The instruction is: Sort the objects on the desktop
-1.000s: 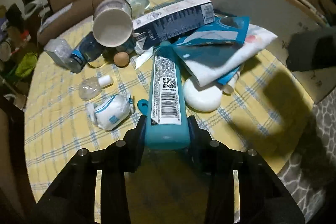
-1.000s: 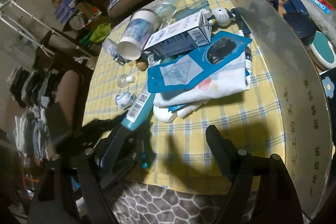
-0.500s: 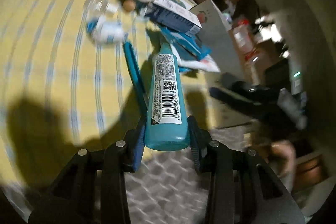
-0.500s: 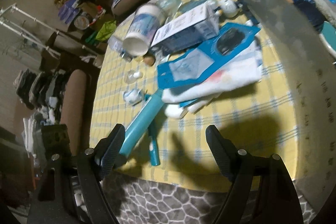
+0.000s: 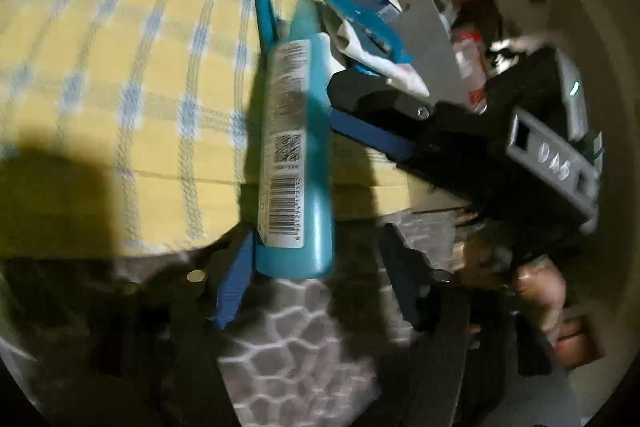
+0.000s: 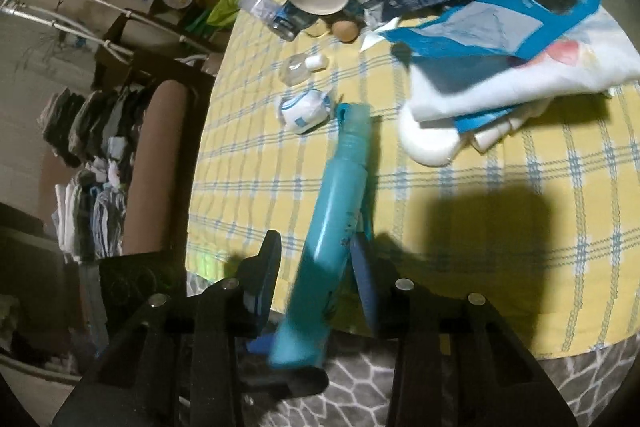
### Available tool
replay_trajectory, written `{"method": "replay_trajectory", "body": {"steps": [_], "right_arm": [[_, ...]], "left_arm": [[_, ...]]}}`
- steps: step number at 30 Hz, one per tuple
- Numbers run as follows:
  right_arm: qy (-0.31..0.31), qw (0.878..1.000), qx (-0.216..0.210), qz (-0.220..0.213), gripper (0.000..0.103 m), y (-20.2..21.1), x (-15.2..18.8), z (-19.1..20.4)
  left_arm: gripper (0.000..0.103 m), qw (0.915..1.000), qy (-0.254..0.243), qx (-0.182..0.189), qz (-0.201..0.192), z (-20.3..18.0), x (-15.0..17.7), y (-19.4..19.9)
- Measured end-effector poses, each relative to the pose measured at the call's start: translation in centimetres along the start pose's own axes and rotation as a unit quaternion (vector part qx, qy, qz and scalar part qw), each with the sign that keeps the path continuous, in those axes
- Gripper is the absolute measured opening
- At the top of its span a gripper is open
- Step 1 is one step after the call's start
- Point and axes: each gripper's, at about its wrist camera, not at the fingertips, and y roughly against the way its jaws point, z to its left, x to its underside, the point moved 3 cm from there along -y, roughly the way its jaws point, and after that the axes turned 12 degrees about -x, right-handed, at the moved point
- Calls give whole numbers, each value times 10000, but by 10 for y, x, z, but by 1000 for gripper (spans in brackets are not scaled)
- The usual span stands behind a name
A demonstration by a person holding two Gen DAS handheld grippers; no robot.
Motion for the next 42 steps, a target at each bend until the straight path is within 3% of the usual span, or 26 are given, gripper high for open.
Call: {"method": "replay_trajectory", "body": {"steps": [1, 3, 5, 6, 12, 17, 23, 28, 32, 35, 37, 42], "right_arm": [[119, 9999, -63, 4, 38, -1, 0, 6], [201, 9994, -292, 45, 38, -2, 2, 12], [142, 9994, -316, 46, 38, -2, 1, 11], [110, 9997, -206, 2, 38, 0, 0, 8], [-97, 9997, 192, -74, 38, 7, -2, -8], [56, 9997, 120, 183, 36, -4, 6, 0], [449, 9959, 525, 587, 25, -26, 17, 7], [1090, 9923, -32, 587, 23, -32, 21, 39], [1379, 9858, -439, 850, 23, -51, 32, 63], [1460, 9860, -69, 796, 23, -47, 31, 61], [1387, 9873, 534, 567, 23, -33, 25, 50], [614, 9936, 871, 366, 23, -12, 19, 7]], "left_arm": [[61, 9996, -163, -218, -78, -4, 0, 4], [78, 9949, -523, -771, -373, -9, -2, 15], [78, 9863, -784, -1310, -619, -11, -6, 23], [78, 9842, -817, -1411, -688, -9, -8, 25], [71, 9855, -769, -1264, -835, -1, -18, 39], [66, 9912, -226, -857, -986, 17, -39, 60], [66, 9902, 402, -639, -1176, 53, -61, 86], [66, 9903, 471, -646, -1133, 65, -60, 90], [66, 9882, 587, -747, -1199, 77, -60, 97], [66, 9866, 578, -882, -1243, 81, -58, 99], [66, 9861, 463, -1017, -1231, 80, -57, 98], [68, 9822, 0, -1454, -1187, 67, -56, 89]]}}
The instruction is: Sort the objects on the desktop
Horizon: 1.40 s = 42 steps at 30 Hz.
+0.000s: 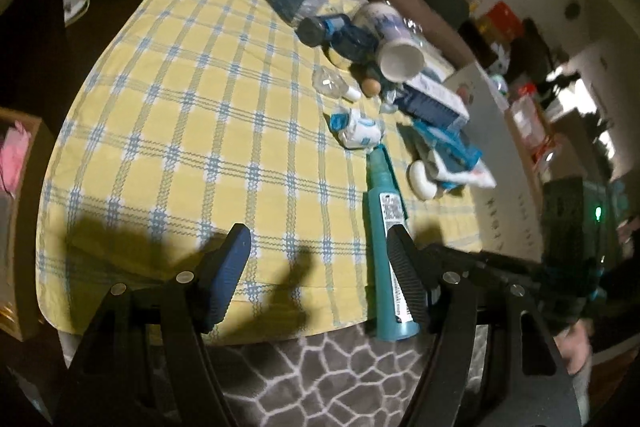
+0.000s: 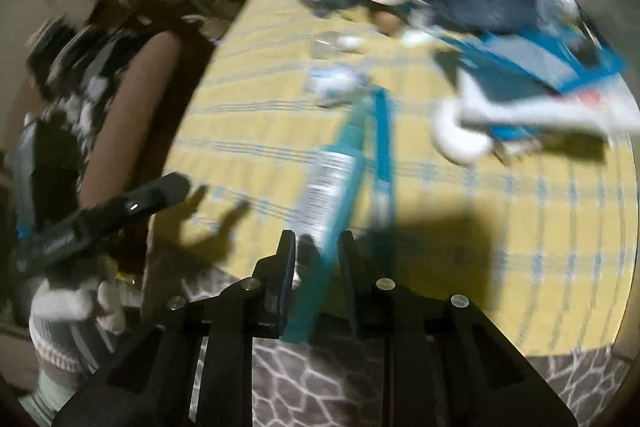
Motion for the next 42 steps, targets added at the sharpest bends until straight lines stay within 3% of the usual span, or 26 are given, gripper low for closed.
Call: {"method": "replay_trajectory", "body": {"steps": [3, 8, 18, 23, 25, 28, 30, 32, 34, 37, 39, 42], "right_arm": [[-103, 9999, 62, -40, 23, 5, -2, -6], [-260, 9993, 192, -210, 34, 12, -8, -14], [-283, 9985, 369, -271, 49, 15, -12, -20], [-223, 9976, 559, -343, 64, 18, -16, -21], [-223, 9970, 617, -418, 66, 23, -18, -22], [-222, 9967, 631, -468, 68, 25, -20, -23], [-233, 9965, 646, -477, 68, 26, -21, -24], [-246, 9965, 642, -480, 68, 27, -21, -25], [-238, 9964, 640, -496, 68, 28, -22, -24], [-235, 9963, 655, -512, 69, 30, -22, -26], [-271, 9961, 670, -503, 69, 30, -22, -28], [-296, 9961, 655, -513, 69, 31, -21, -29]], "left_arm": [[73, 9985, -434, -340, -48, -15, 3, -3], [74, 9907, -1129, -748, -108, -41, 11, -9], [74, 9877, -1384, -727, 2, -55, 21, -15], [74, 9852, -1580, -665, -46, -67, 29, -11], [74, 9779, -1970, -680, -134, -83, 42, -8], [68, 9601, -2689, -731, -258, -113, 68, -8], [51, 9513, -2981, -749, -243, -126, 81, -14], [46, 9406, -3231, -982, -350, -135, 88, -21], [37, 9244, -3517, -1348, -591, -142, 92, -24], [35, 9129, -3697, -1575, -713, -146, 96, -28], [36, 9160, -3623, -1563, -718, -141, 94, -31], [36, 9303, -3332, -1415, -599, -128, 88, -31]]}}
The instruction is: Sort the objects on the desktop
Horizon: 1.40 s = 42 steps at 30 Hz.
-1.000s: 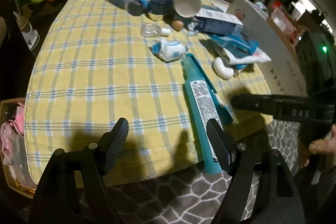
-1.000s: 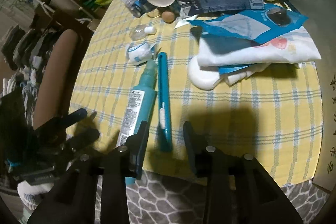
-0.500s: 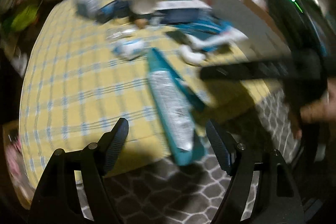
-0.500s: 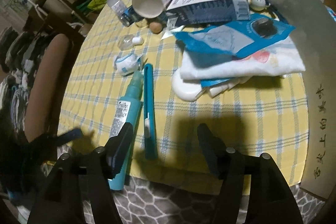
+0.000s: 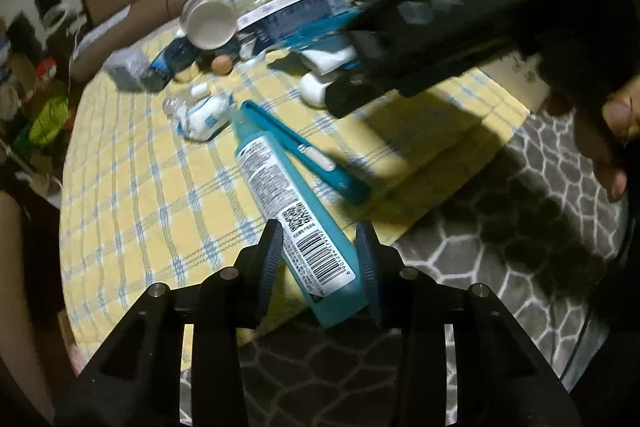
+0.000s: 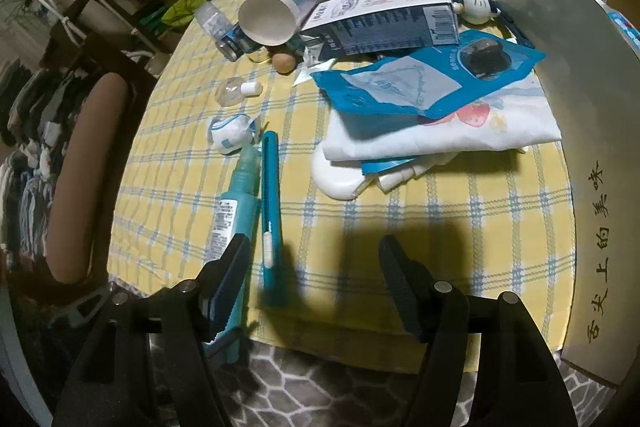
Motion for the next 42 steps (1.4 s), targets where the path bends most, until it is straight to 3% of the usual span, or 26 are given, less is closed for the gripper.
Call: {"method": "replay_trajectory", "body": {"steps": [6, 13, 16, 18, 20, 21, 24, 27, 28, 29, 30, 31, 33, 35, 37, 41, 42], "right_arm": [[152, 9998, -153, 41, 69, -4, 2, 12], [441, 9977, -413, 298, 67, -25, 6, 39], [490, 9969, -513, 354, 62, -31, 9, 43], [406, 9956, -752, 377, 61, -35, 11, 46], [285, 9940, -974, 401, 56, -38, 13, 47], [188, 9925, -1128, 428, 55, -40, 14, 47], [-18, 9908, -1231, 562, 45, -46, 19, 45], [-27, 9921, -1113, 571, 40, -48, 20, 43], [21, 9930, -1038, 559, 36, -46, 19, 44], [199, 9950, -831, 509, 31, -44, 18, 47], [327, 9955, -749, 488, 29, -43, 17, 49], [420, 9956, -689, 485, 29, -44, 16, 51], [521, 9954, -637, 499, 29, -46, 18, 55], [582, 9947, -665, 520, 29, -49, 19, 58], [536, 9922, -969, 579, 29, -51, 20, 64], [-193, 9795, -1910, 609, 29, -48, 19, 54], [-274, 9809, -1852, 529, 29, -44, 16, 50]], "left_arm": [[34, 9952, 820, 53, 533, 54, 27, -22], [34, 9914, 1214, -100, 475, 90, 35, -14], [31, 9877, 1427, 395, 504, 90, 33, -17], [31, 9704, 1986, 1220, 630, 90, 33, -21], [31, 9386, 2587, 2140, 793, 86, 36, -26], [31, 9268, 2754, 2414, 835, 83, 36, -26], [32, 8904, 3173, 3107, 998, 72, 37, -32], [31, 8664, 3401, 3442, 1233, 61, 42, -40], [31, 8624, 3397, 3511, 1327, 57, 42, -41], [39, 8672, 3322, 3439, 1393, 53, 42, -41], [50, 8842, 3156, 3185, 1312, 51, 39, -34], [56, 8957, 3032, 3013, 1223, 50, 36, -28], [81, 9313, 2612, 2338, 988, 51, 28, -11], [82, 9594, 2197, 1633, 677, 57, 22, 8], [82, 9651, 2104, 1465, 538, 67, 19, 18], [82, 9507, 2528, 1699, 573, 89, 23, 20], [82, 9479, 2618, 1707, 613, 92, 25, 18]]}}
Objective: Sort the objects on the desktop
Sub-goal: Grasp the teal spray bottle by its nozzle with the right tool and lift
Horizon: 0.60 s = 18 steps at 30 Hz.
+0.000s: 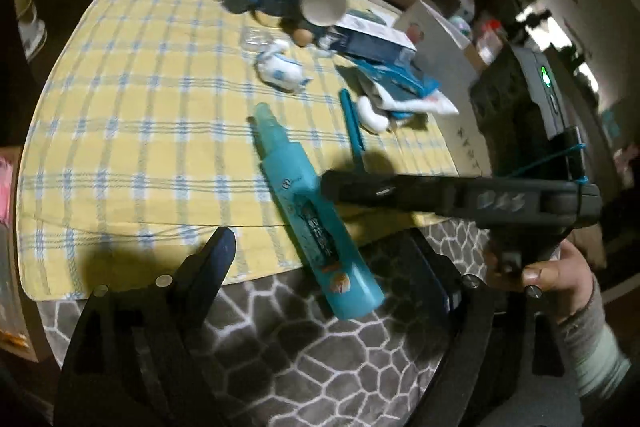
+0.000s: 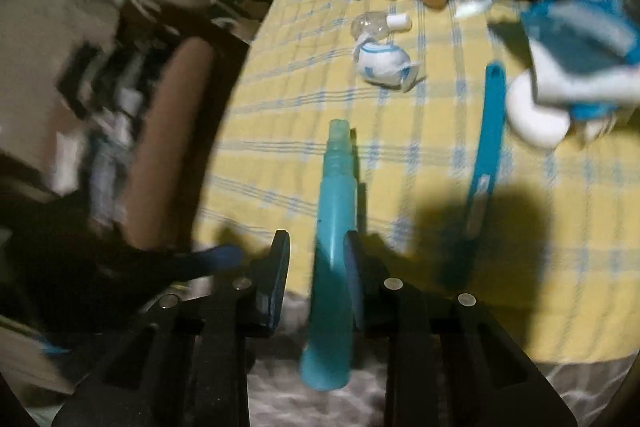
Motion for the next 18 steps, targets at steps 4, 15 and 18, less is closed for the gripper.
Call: {"method": "replay_trajectory", "body": {"steps": [4, 15, 18], "right_arm": [[260, 9960, 751, -415, 32, 29, -10, -1], [419, 9862, 1494, -574, 44, 49, -12, -10], [529, 9868, 1420, -567, 46, 48, -13, -3]], "left_arm": [[82, 9999, -114, -44, 98, -10, 2, -16], [82, 9919, -986, -798, 23, -68, 32, -49], [74, 9860, -1241, -1107, -94, -73, 33, -58]]}}
